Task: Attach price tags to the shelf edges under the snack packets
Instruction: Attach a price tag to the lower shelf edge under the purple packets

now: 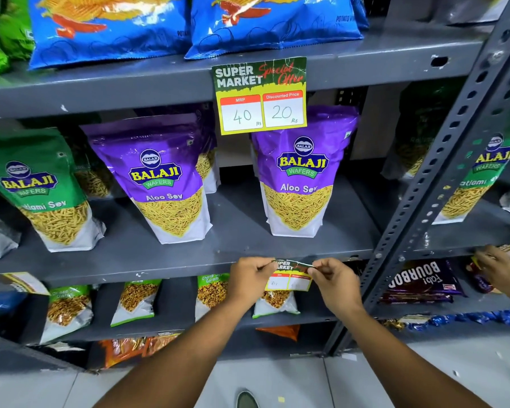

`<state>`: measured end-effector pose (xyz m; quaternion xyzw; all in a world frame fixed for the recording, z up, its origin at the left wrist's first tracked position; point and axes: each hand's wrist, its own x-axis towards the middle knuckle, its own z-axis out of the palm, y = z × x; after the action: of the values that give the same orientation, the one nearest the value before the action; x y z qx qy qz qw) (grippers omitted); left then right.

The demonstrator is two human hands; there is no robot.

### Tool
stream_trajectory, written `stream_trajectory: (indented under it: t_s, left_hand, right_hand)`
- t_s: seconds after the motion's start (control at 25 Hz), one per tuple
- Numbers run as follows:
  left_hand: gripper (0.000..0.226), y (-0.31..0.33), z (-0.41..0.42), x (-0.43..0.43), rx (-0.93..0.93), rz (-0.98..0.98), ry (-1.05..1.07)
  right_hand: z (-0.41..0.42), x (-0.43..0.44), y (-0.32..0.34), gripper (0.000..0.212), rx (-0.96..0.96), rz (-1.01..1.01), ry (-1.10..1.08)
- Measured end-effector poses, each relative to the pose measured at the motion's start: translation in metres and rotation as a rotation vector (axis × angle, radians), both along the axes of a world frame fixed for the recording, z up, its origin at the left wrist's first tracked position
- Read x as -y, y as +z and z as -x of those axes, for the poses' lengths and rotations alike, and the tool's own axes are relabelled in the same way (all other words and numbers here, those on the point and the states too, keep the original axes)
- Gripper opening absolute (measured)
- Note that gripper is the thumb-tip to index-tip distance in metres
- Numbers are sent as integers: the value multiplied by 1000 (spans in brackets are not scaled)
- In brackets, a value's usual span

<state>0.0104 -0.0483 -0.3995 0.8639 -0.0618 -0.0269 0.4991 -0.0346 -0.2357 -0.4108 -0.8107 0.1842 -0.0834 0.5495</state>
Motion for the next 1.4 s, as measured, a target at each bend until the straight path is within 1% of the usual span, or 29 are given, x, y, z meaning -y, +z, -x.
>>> stream_trajectory:
  t_s: [0.12, 0.28, 0.48, 0.68, 0.76, 0.88, 0.96, 1.08, 1.16, 1.2, 1.24, 1.28, 1.36, 1.4]
  left_hand:
    - [21, -7, 8, 3, -9, 27, 169]
    - [13, -9, 11, 5, -26, -6, 262]
    - [13, -12, 8, 6, -48, -36, 287]
    - [16, -11, 4, 5, -28, -96, 276]
    - [20, -10, 3, 5, -2, -160, 268]
    - [32, -3, 0, 3, 15, -338, 302]
    - [37, 1, 0, 2, 17, -402, 308]
    - [37, 3, -2, 2, -7, -399, 288]
    - [36, 4, -2, -2, -4, -400, 264]
    - [36, 4, -1, -5, 16, -406, 249]
    - [35, 5, 2, -9, 66, -417, 232]
    - [32, 5, 5, -15, 164, -433, 206]
    - [24, 4, 9, -29, 436, -526, 145]
    - [30, 3, 11, -36, 537, -613, 122]
  right_hand:
    - [-4, -4, 3, 14, -24, 95, -8]
    - [-8, -7, 1, 8, -47, 130, -28]
    - [-13, -8, -4, 7, -49, 128, -55]
    - [-19, -9, -3, 11, -71, 156, -76]
    - [-19, -9, 1, 18, -96, 187, -85]
    - [-19, -5, 8, 40, -164, 274, -119]
    - [-18, -2, 8, 45, -193, 342, -118]
    - [-19, -3, 10, 43, -211, 348, -104]
    - [-17, -2, 14, 40, -196, 344, -54]
    - [-15, 0, 16, 38, -178, 389, -26]
    - [-12, 2, 17, 37, -146, 476, -3]
    - [-9, 5, 17, 36, -99, 596, 5]
    - [-3, 11, 15, 36, 1, 832, 11]
    - [-2, 14, 14, 39, 52, 922, 32]
